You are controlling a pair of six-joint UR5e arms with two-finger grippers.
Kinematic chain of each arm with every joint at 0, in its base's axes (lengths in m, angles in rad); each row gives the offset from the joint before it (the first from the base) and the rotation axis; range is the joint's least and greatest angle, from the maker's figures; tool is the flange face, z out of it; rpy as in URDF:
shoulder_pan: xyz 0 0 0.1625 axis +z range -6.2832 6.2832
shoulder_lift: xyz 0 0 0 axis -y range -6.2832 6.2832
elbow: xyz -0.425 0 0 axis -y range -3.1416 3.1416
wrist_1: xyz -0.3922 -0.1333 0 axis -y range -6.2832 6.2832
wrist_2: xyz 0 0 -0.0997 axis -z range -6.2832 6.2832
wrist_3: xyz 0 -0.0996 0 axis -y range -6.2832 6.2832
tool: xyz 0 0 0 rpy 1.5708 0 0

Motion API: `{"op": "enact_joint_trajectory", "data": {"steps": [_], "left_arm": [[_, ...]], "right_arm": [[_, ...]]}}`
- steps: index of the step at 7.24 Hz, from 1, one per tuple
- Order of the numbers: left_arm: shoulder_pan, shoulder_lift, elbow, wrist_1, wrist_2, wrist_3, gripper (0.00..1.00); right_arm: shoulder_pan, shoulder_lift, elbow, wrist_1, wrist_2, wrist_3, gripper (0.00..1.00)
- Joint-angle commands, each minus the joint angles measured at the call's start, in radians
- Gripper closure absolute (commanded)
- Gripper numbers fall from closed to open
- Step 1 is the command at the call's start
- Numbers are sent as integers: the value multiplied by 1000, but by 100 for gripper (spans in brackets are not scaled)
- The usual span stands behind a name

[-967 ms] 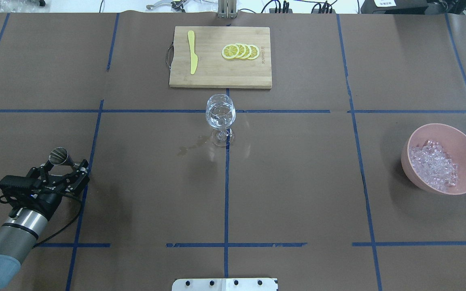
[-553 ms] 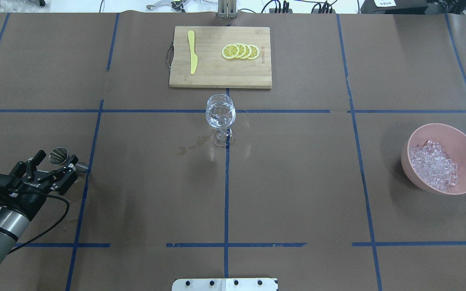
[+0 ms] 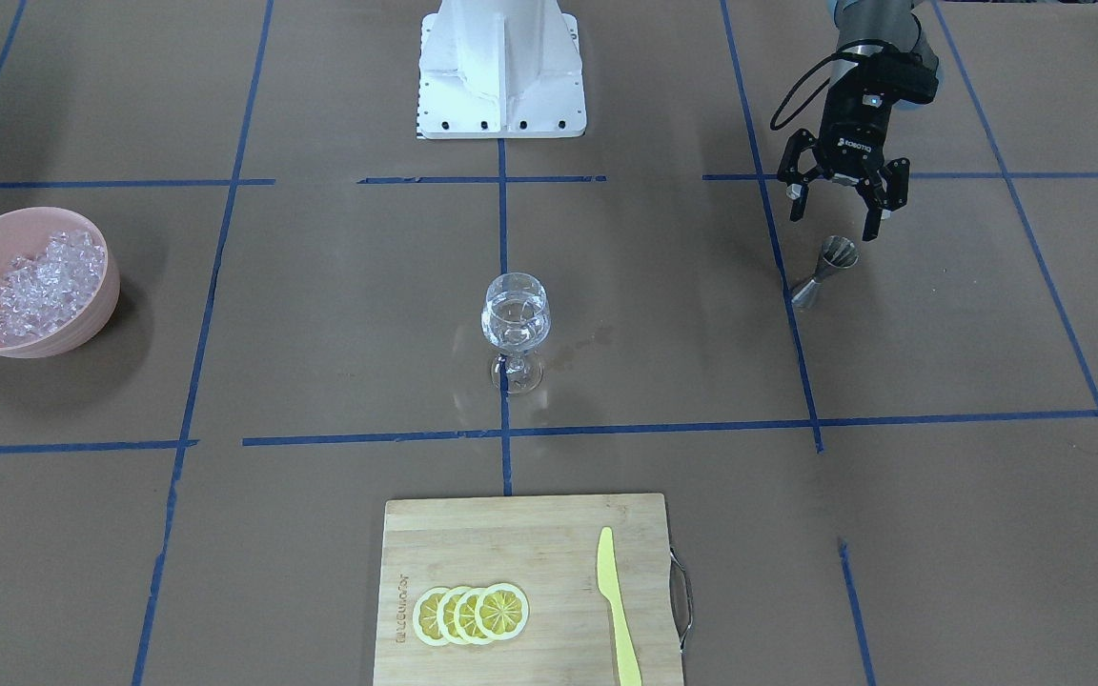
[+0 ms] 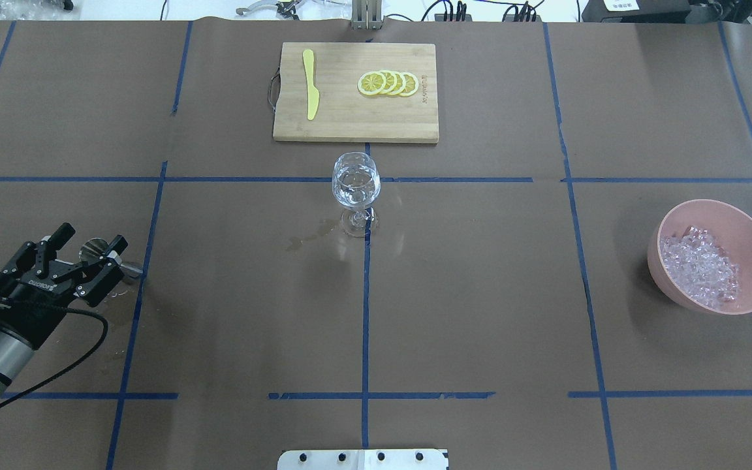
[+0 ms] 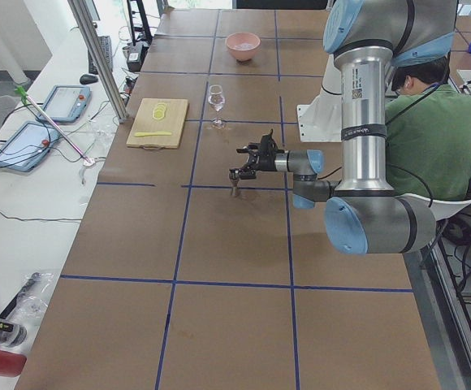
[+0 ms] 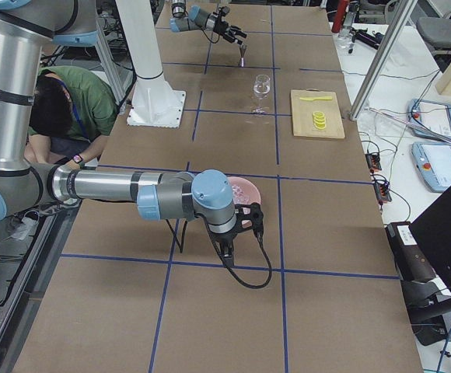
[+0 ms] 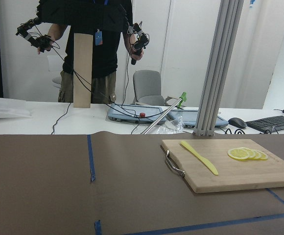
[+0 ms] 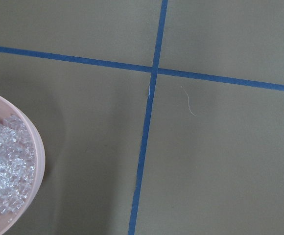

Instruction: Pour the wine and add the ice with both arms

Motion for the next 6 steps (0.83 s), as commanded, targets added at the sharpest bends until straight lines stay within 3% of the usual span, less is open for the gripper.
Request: {"op": "enact_joint_trajectory", "data": {"steps": [1,3,6], "left_arm": [[-118,11,-3,-29,-171,90,0],[-317,19,12,-5,-470,238,0],[-788,-2,4,260,-1092,502,0]], "right_arm": [[0,2,-1,0,0,1,0],[0,2,-2,0,0,-1,0],[0,2,-2,0,0,-1,0]]}}
